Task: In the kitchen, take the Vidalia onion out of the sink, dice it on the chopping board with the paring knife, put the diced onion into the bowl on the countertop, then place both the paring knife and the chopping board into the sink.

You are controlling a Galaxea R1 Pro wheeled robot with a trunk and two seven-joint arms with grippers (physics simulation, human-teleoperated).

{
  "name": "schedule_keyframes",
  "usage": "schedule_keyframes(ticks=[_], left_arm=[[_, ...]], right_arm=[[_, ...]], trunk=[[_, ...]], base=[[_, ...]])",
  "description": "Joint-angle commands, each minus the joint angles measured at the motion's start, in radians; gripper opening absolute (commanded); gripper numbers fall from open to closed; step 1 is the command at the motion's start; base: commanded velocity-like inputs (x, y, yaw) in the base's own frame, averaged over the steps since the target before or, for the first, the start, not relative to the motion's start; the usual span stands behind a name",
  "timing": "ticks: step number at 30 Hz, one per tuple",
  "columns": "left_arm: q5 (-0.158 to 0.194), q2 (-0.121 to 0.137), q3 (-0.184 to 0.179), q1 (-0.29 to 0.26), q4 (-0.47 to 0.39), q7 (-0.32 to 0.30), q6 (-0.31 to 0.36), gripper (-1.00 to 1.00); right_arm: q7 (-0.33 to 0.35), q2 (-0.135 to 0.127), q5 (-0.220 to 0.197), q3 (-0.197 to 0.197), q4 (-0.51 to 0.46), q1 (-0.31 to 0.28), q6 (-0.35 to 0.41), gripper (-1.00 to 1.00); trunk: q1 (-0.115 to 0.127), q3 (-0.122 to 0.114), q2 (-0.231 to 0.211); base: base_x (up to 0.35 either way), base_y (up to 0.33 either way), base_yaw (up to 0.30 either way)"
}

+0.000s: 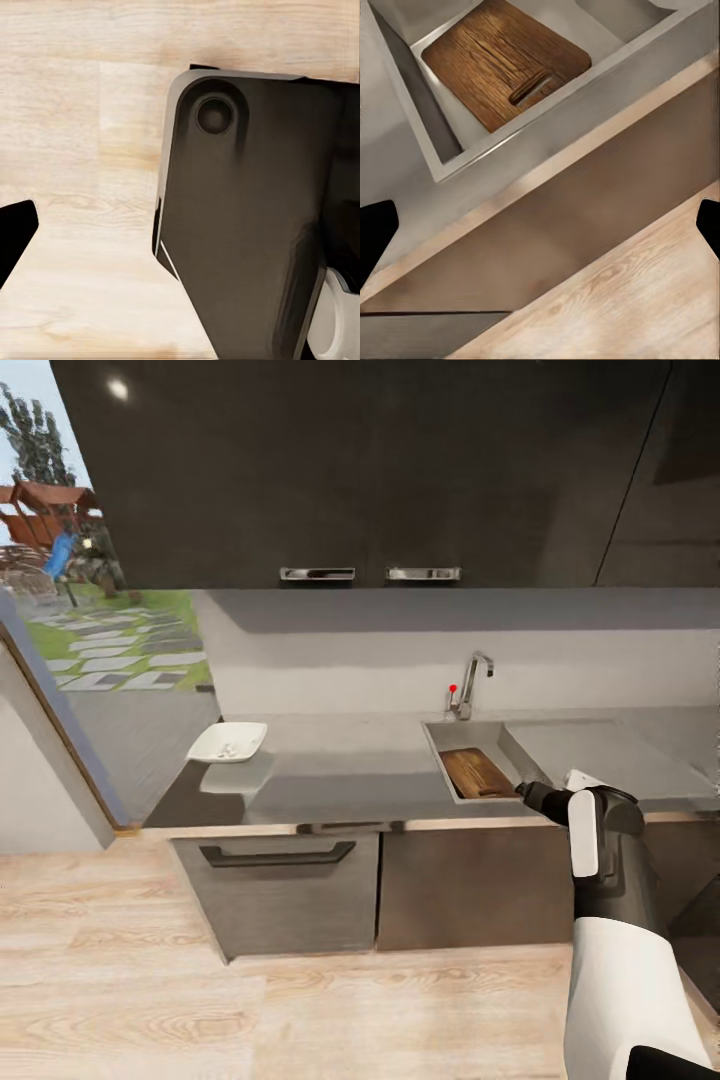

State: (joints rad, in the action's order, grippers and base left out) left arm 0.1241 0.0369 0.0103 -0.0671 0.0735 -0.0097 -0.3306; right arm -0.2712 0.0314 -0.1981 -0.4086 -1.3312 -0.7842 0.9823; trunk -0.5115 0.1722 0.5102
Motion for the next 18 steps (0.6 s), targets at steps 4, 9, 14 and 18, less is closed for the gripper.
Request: schedule_keyframes(ticks=[4, 9, 14, 18], left_arm=[[0.005, 0.000, 0.000, -0.002, 0.003, -0.002, -0.007, 1.00], [0.003, 0.000, 0.004, -0.002, 0.003, -0.003, -0.008, 1.00], [0.002, -0.001, 0.005, -0.001, -0.021, -0.003, -0.008, 1.00], [0.001, -0.016, 0.005, -0.001, -0.064, -0.002, -0.005, 1.00]], right_arm=[[-0.008, 0.001, -0.009, -0.001, 0.009, 0.000, 0.001, 1.00], [-0.007, -0.001, -0.009, -0.002, 0.053, 0.014, -0.001, 1.00], [-0.005, -0.003, 0.026, -0.003, 0.166, 0.022, -0.005, 1.00], [-0.002, -0.002, 0.091, -0.003, 0.315, 0.035, -0.062, 1.00]], trunk=[[0.000, 0.002, 0.002], [0.000, 0.002, 0.002], [0.000, 0.002, 0.002], [0.000, 0.002, 0.002]], base=[[-0.331, 0.088, 0.000], [-0.178, 0.024, 0.000], [-0.015, 0.002, 0.000], [-0.001, 0.000, 0.000]])
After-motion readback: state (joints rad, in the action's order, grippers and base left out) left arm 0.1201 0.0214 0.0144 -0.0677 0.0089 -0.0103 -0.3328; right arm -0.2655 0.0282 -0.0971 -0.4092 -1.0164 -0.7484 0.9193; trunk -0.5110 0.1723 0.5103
